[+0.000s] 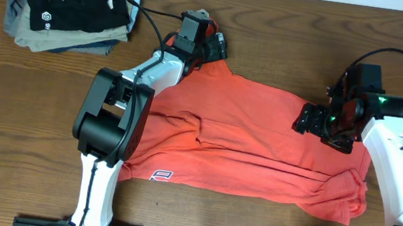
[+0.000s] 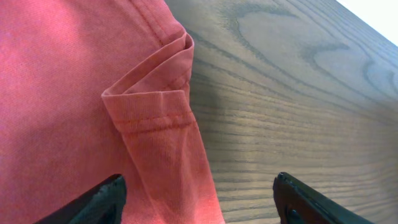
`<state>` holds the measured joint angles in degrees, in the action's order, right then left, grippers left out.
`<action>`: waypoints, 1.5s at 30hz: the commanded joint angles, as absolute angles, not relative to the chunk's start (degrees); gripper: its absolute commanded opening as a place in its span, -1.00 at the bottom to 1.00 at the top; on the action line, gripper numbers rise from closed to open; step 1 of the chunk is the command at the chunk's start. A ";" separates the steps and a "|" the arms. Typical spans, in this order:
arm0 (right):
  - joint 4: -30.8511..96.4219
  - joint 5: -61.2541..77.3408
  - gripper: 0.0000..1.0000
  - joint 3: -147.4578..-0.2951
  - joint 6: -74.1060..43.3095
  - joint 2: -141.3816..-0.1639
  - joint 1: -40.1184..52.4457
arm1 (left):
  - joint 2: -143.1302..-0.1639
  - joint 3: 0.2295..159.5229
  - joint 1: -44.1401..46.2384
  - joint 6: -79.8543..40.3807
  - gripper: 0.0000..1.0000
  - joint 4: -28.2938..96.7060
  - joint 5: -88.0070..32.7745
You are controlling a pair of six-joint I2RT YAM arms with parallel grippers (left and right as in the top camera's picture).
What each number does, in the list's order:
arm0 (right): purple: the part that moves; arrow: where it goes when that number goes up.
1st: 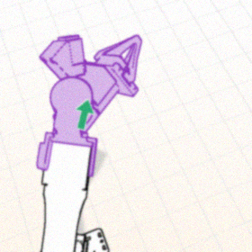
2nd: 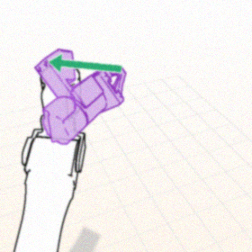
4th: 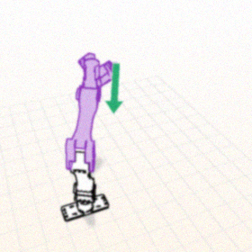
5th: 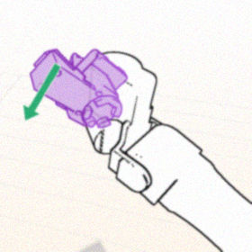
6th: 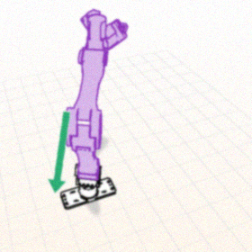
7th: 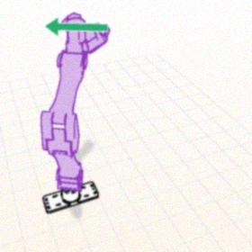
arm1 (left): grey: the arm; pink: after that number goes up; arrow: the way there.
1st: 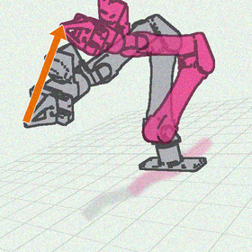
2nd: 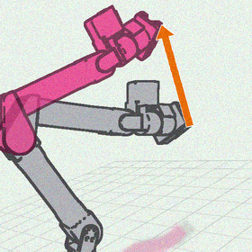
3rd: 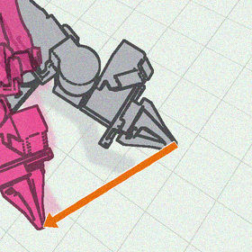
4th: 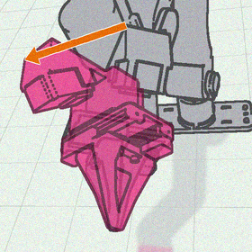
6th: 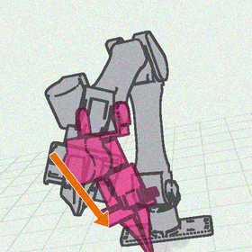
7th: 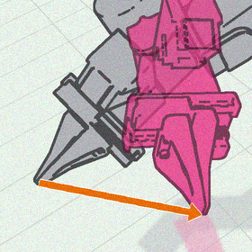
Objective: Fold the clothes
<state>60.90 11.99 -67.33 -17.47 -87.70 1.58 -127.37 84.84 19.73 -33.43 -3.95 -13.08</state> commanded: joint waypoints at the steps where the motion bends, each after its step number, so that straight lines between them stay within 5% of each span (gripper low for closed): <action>1: 61.06 11.79 0.73 -66.94 -16.62 -87.66 2.11 | -128.84 84.99 19.86 -33.71 0.45 -3.46 -12.36; 17: 61.08 11.79 0.74 -66.94 -16.62 -87.66 2.13 | -128.81 84.99 19.86 -33.71 0.43 1.63 -9.76; 23: 61.08 11.79 0.74 -66.94 -16.62 -87.66 2.13 | -128.84 84.99 19.86 -33.04 0.26 0.91 -9.78; 34: 61.04 11.79 0.75 -66.94 -16.62 -87.66 2.13 | -128.81 84.99 19.86 -32.82 -0.61 -0.19 -9.78; 38: 61.06 11.79 0.74 -66.94 -16.62 -87.66 2.13 | -128.84 84.99 19.86 -32.82 -0.60 -0.25 -9.78; 40: 61.06 11.79 0.74 -66.94 -16.62 -87.66 2.17 | -128.84 84.99 19.86 -32.84 -0.10 -0.14 -9.78; 45: 60.75 11.79 0.72 -66.94 -16.62 -87.66 2.15 | -128.84 84.99 19.86 -32.80 -0.08 1.80 -9.80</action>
<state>60.86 11.99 -67.31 -17.32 -87.70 1.58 -127.42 84.84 19.90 -33.04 0.73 -10.26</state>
